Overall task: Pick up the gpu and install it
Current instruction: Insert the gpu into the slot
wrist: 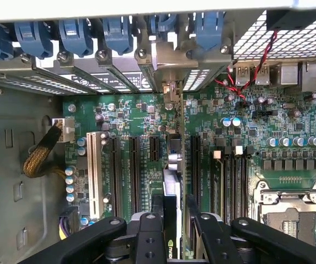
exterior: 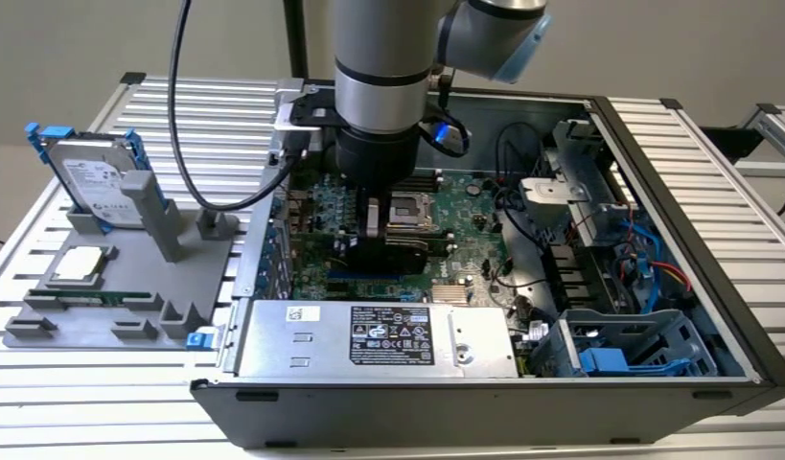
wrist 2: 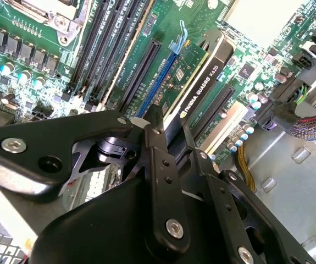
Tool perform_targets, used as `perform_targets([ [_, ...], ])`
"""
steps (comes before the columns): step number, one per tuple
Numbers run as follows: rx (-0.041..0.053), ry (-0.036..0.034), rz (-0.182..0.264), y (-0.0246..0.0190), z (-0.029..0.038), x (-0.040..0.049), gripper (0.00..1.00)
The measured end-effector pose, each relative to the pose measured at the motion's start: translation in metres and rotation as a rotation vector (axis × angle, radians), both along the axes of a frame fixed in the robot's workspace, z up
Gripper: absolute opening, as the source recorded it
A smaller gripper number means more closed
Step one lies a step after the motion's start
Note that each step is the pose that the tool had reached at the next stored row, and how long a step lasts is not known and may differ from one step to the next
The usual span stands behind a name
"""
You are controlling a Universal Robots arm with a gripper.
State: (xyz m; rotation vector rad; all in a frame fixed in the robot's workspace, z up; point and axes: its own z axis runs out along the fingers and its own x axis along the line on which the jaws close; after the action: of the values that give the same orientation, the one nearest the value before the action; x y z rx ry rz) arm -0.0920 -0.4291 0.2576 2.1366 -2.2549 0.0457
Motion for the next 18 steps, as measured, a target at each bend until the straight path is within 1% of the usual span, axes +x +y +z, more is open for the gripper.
perform_targets([
  [4,-0.0002,0.0001,0.001,-0.0013,0.0001,-0.0001,0.0],
  [12,-0.0003,0.0001,0.002,-0.0014,0.0,-0.0015,0.0],
  [18,-0.0005,0.0003,0.002,-0.0014,-0.0017,-0.0016,0.0],
])
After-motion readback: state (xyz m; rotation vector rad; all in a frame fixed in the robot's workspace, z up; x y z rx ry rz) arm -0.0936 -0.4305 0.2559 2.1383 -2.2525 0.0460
